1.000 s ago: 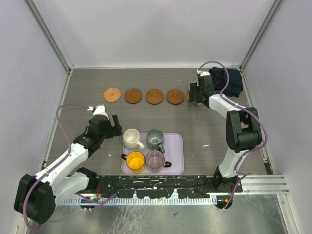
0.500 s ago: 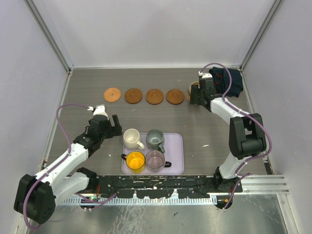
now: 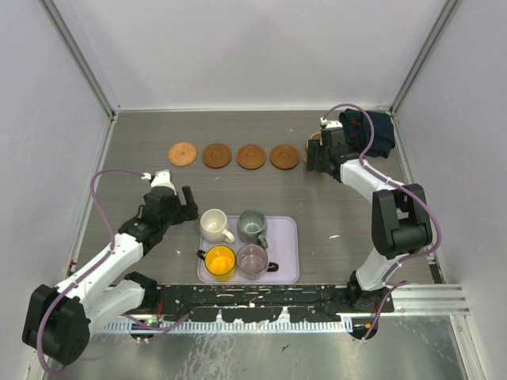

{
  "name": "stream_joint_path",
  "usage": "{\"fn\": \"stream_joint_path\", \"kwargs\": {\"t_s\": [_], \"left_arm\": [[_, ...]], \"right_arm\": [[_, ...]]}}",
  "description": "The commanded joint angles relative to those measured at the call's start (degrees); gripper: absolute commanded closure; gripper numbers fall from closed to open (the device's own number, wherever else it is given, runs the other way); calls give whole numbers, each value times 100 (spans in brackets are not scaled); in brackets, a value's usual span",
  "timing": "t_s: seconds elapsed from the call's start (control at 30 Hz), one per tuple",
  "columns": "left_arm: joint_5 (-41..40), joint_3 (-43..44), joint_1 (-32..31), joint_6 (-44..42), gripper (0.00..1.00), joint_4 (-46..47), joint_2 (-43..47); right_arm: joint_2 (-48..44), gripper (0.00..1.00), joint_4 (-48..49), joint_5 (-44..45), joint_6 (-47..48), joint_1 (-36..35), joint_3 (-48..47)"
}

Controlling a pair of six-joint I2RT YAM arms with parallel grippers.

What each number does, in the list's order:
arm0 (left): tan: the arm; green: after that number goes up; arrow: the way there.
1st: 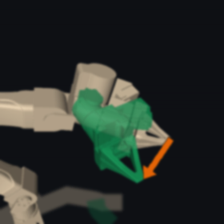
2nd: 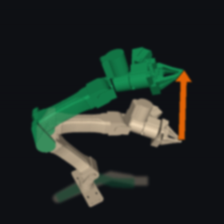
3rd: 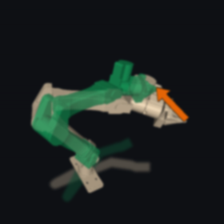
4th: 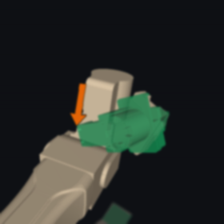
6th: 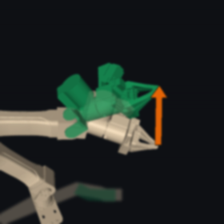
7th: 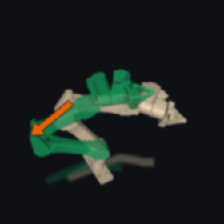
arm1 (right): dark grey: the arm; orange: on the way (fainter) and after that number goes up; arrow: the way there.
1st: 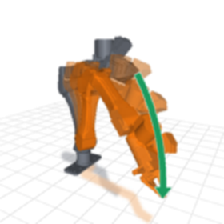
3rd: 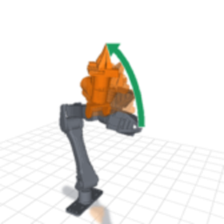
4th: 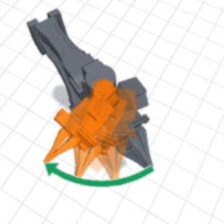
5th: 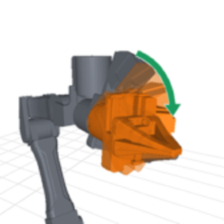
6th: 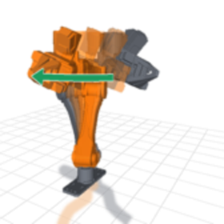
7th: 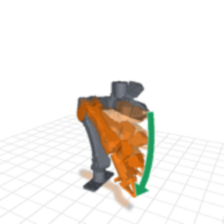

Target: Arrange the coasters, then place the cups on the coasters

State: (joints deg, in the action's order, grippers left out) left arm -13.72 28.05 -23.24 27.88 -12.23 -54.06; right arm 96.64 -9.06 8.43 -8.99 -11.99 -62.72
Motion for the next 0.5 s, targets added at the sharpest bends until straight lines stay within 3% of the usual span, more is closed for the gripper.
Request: {"fn": "stream_joint_path", "kwargs": {"t_s": [0.0, 0.27, 0.47], "left_arm": [[-61, 42, -22, 51, 7, 290, 128], [-52, 20, -22, 78, 7, 292, 133], [-51, -2, -22, 75, 7, 283, 141]], "right_arm": [[-67, 31, 203, -78, -64, -75, -42], [-49, 31, 147, 8, -49, -109, -39], [-218, 29, 99, 546, -329, -141, 134]]}}
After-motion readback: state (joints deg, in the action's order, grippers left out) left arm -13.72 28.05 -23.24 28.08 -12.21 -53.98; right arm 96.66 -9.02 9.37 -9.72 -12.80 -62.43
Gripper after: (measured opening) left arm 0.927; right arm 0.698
